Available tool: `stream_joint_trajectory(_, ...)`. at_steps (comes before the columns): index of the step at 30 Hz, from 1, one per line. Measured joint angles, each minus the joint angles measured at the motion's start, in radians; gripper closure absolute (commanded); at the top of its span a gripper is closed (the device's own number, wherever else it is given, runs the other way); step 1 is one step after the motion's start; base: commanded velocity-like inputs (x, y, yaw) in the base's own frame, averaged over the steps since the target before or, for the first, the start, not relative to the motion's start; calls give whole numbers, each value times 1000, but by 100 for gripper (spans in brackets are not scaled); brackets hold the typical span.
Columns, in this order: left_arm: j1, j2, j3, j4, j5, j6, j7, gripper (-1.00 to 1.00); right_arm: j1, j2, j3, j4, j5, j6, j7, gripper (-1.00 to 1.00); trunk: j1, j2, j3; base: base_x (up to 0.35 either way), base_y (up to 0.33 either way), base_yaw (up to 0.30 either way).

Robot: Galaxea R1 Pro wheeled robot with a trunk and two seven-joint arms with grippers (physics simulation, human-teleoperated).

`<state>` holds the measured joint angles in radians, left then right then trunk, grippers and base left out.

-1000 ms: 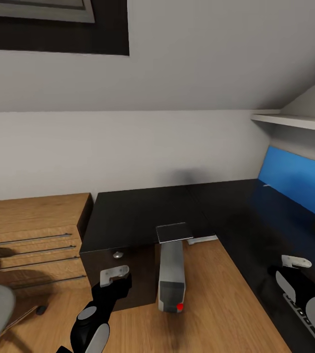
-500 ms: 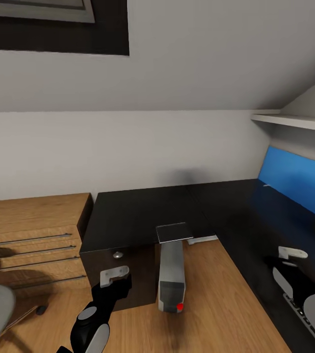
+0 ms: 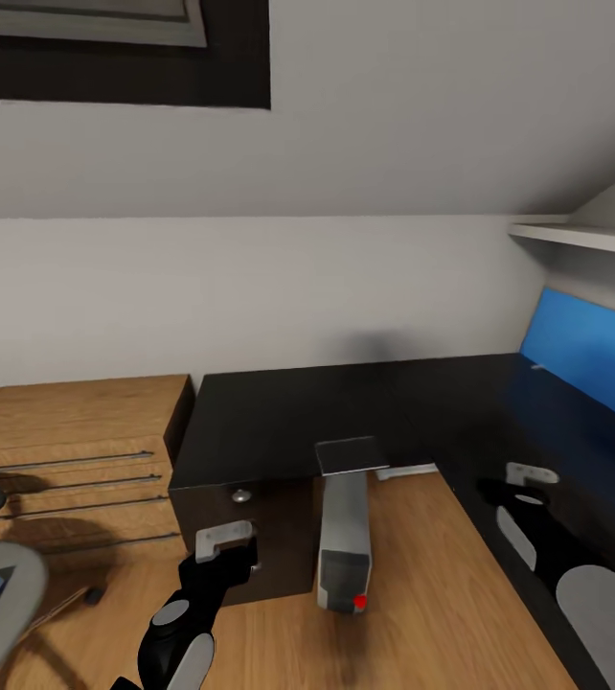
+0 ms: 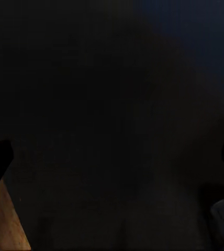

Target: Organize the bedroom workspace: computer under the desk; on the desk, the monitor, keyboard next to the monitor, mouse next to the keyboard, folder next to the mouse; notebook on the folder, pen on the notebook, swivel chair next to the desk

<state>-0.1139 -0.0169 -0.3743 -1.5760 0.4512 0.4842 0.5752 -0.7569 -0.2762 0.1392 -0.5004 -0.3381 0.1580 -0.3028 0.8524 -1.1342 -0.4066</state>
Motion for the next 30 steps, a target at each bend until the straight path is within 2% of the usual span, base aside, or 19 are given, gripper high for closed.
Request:
stream_joint_trajectory(8, 0, 0, 0, 1, 0, 0, 0, -100, 0, 11, 2, 1, 2, -1, -1, -100, 0, 0, 0, 0, 0, 273)
stream_joint_trajectory(9, 0, 0, 0, 1, 0, 0, 0, -100, 0, 21, 2, 2, 3, -3, -6, -100, 0, 0, 0, 0, 0, 278)
stream_joint_trajectory(14, 0, 0, 0, 2, 0, 0, 0, -100, 1, 41, 3, 4, 3, -5, -62, -100, 0, 0, 0, 0, 0, 279)
stream_joint_trajectory(21, 0, 0, 0, 2, 0, 0, 0, -100, 1, 67, 5, 4, 5, -6, -89, -100, 0, 0, 0, 0, 0, 279)
stream_joint_trajectory(30, 0, 0, 0, 3, 0, 0, 0, -100, 1, 74, 7, 4, 16, -7, -92, -100, 0, 0, 0, 0, 0, 279)
